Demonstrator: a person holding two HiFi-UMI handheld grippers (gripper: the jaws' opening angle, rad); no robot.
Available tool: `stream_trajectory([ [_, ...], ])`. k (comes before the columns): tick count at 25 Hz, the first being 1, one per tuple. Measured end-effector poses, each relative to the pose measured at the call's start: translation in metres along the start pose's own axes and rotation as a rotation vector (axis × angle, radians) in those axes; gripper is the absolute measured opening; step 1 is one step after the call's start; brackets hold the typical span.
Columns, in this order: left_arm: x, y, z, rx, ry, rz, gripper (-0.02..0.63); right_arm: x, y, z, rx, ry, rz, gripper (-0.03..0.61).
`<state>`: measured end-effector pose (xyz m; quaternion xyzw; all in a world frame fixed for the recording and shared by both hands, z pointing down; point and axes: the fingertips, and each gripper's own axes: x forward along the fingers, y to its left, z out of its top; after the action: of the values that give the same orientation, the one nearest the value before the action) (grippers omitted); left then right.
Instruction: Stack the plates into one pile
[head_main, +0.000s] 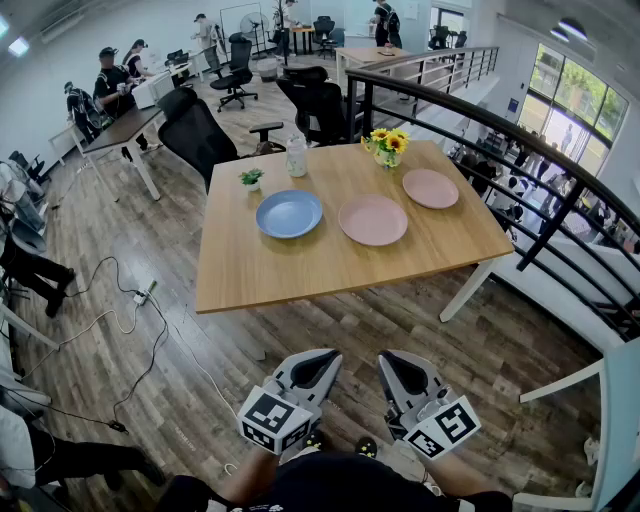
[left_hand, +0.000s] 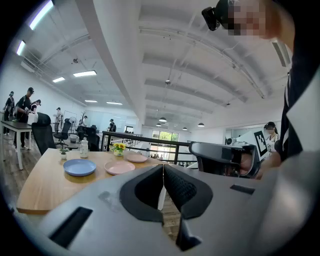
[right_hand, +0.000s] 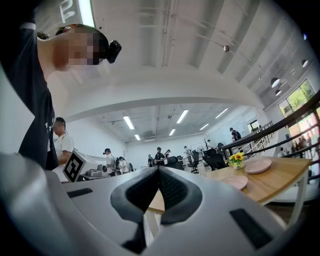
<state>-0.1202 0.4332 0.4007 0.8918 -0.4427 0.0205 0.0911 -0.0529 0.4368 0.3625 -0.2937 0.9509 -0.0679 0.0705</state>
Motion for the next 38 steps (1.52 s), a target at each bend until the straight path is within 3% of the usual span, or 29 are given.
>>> stream_trajectory([
  [21,0.022,-0.014,0.001,0.016,-0.011,-0.140,0.015,-0.015,-0.008,0.003,-0.074,-0.004,-0.110,0.001],
  [28,0.019,0.000,0.004,0.033,-0.019,-0.179,0.015,-0.006,-0.012,0.001,-0.086,-0.001,-0.173,0.000],
  [38,0.001,0.026,0.005,0.058,-0.028,-0.206,0.015,0.021,0.007,-0.002,-0.103,-0.002,-0.192,0.002],
])
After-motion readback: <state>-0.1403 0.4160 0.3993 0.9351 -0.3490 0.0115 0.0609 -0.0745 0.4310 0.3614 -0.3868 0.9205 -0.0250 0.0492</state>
